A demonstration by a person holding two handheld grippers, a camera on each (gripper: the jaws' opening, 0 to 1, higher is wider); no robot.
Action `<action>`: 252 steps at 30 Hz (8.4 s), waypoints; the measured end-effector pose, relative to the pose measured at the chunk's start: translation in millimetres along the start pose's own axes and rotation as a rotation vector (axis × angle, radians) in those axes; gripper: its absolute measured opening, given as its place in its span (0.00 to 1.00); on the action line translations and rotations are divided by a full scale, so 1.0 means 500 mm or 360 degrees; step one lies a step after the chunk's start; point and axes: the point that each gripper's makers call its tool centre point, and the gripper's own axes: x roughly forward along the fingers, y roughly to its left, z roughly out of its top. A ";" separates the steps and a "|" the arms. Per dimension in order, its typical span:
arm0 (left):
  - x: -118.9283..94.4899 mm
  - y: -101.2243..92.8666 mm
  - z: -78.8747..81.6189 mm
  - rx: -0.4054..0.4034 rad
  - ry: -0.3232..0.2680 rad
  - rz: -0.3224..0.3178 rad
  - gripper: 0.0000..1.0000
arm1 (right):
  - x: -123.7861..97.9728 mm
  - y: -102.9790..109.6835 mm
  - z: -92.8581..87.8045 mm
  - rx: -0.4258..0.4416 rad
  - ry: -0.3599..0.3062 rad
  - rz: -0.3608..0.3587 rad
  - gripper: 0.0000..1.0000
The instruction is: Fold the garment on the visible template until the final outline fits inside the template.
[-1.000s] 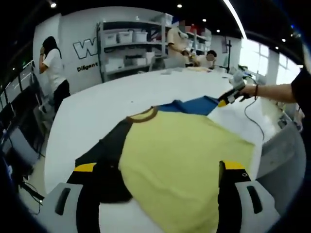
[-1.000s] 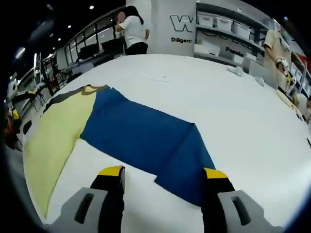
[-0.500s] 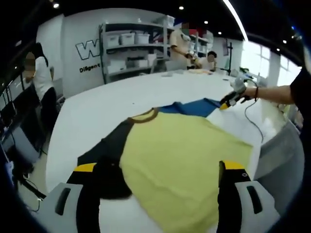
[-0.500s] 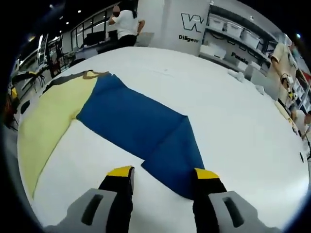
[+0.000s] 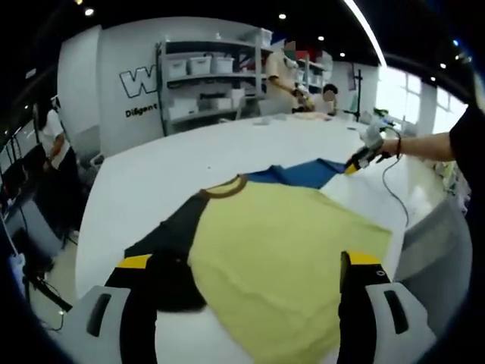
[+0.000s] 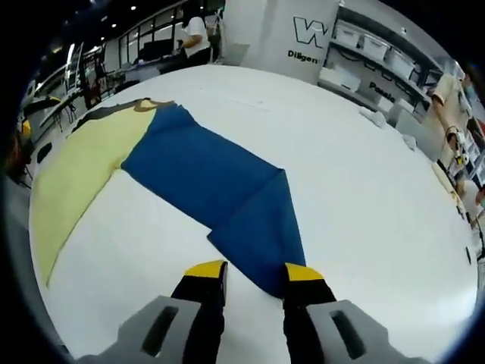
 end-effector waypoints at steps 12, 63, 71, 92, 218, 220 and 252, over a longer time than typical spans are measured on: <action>-0.010 0.004 -0.001 -0.0006 0.0002 0.0021 0.97 | 0.008 0.009 0.004 -0.0028 0.0055 0.0047 0.04; -0.064 0.017 -0.016 -0.0026 -0.0011 0.0097 0.97 | -0.010 -0.201 -0.010 0.0863 0.0104 -0.0401 0.00; -0.068 0.020 -0.013 -0.0026 -0.0016 0.0109 0.97 | -0.011 -0.198 -0.032 0.0967 0.0200 -0.0367 0.00; -0.071 0.011 -0.017 -0.0006 0.0004 0.0081 0.99 | -0.036 -0.171 -0.055 0.1098 0.0292 -0.0325 0.00; -0.078 -0.055 -0.084 -0.0023 0.0090 -0.0054 0.99 | 0.097 0.463 0.465 0.0573 0.0162 0.0581 0.00; -0.079 -0.056 -0.085 -0.0018 0.0096 -0.0057 0.99 | 0.100 0.474 0.471 0.0551 0.0166 0.0580 0.00; -0.070 -0.052 -0.077 -0.0038 0.0068 -0.0060 0.98 | 0.113 0.648 0.523 0.0446 0.0184 0.0691 0.00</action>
